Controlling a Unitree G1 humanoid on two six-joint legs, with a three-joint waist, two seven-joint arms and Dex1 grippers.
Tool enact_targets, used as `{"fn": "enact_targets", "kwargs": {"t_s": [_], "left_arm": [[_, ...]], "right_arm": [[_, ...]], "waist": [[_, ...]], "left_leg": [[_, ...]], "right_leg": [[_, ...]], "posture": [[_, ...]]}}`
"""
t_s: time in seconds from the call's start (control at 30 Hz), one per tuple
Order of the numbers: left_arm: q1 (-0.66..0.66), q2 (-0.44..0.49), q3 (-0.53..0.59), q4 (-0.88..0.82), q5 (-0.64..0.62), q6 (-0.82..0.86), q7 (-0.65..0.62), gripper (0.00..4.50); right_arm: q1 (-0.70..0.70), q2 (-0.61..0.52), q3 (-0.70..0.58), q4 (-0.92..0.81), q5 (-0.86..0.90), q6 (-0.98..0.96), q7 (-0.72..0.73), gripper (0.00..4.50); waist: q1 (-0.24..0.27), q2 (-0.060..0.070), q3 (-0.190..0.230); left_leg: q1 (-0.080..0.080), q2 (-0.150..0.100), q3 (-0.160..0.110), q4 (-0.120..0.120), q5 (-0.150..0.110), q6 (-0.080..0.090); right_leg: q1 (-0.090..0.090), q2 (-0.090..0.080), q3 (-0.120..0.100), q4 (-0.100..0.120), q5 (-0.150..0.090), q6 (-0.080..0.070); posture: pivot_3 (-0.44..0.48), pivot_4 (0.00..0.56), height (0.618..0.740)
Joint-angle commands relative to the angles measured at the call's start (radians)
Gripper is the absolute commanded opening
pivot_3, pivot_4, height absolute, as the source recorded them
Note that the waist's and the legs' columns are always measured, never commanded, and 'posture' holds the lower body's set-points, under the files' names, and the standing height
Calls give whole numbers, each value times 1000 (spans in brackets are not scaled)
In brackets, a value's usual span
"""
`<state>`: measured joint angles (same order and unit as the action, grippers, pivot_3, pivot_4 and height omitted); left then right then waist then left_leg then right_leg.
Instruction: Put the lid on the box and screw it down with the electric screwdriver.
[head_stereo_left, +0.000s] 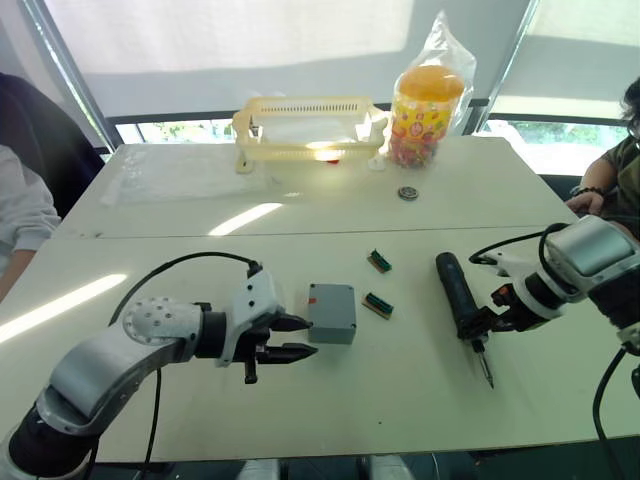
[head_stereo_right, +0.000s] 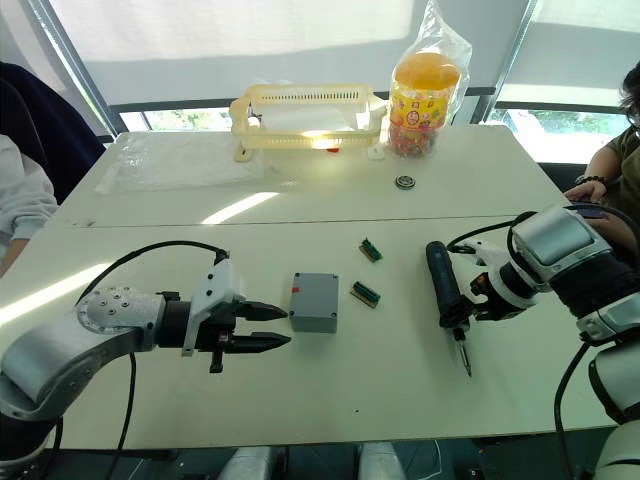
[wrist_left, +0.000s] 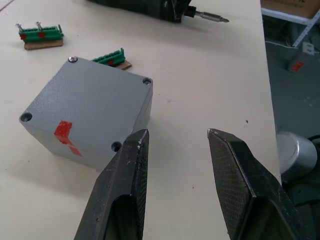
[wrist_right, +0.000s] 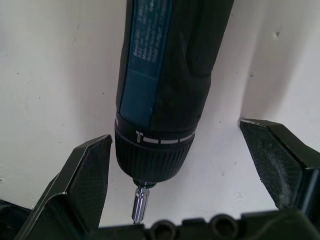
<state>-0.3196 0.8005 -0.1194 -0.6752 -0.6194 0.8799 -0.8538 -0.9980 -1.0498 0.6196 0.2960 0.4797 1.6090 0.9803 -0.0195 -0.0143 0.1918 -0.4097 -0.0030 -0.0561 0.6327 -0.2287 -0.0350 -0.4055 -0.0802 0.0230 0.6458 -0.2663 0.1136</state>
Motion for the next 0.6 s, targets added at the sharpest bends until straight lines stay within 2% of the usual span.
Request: {"fn": "enact_targets", "kwargs": {"t_s": [0.03,0.13,0.17,0.27,0.33,0.43,0.5,0.6], "left_arm": [[-6,-18,-13,-21,9,-27,17,1873],[-4,-21,-27,-8,27,-42,23,1873],[-2,-20,-28,-3,32,-47,22,1873],[-4,-16,-27,17,42,-61,14,1873],[-10,-3,-19,38,52,-73,2,1873],[-33,27,15,104,62,-97,-33,1873],[-57,41,45,166,53,-113,-62,1873],[-108,41,74,262,34,-126,-109,1873]], "right_arm": [[-6,56,12,36,-35,-5,-39,3660],[16,69,11,30,-49,-8,-58,2149],[28,62,12,14,-41,-2,-59,1809],[63,41,-11,-16,-17,5,-76,1791],[82,34,-75,-5,-8,5,-107,1791],[87,44,-261,49,12,5,-195,1791],[102,47,-407,3,4,5,-271,1791],[123,53,-622,-117,31,5,-380,1791]], "waist": [[-1,-2,-1],[0,-5,-3],[0,-6,-3],[3,-8,-5],[4,-10,-6],[6,-10,-6],[6,-8,-5],[6,1,1]], "left_leg": [[1,0,0,0,0,0],[1,0,0,0,0,0],[1,0,-1,0,0,0],[1,0,-1,0,0,0],[1,0,-1,0,0,0],[1,0,-1,0,0,0],[1,0,0,1,0,0],[-1,0,1,1,0,0]], "right_leg": [[1,0,0,0,0,0],[1,0,0,0,0,0],[1,0,0,0,0,0],[2,0,0,0,0,0],[2,0,-1,0,0,0],[2,0,-1,0,0,-1],[2,0,0,0,-1,-3],[0,0,0,0,0,0]], "posture": [[0,150,740],[0,150,740],[0,150,740],[0,150,740],[0,150,740],[0,150,740],[0,150,740],[0,150,740]]}}
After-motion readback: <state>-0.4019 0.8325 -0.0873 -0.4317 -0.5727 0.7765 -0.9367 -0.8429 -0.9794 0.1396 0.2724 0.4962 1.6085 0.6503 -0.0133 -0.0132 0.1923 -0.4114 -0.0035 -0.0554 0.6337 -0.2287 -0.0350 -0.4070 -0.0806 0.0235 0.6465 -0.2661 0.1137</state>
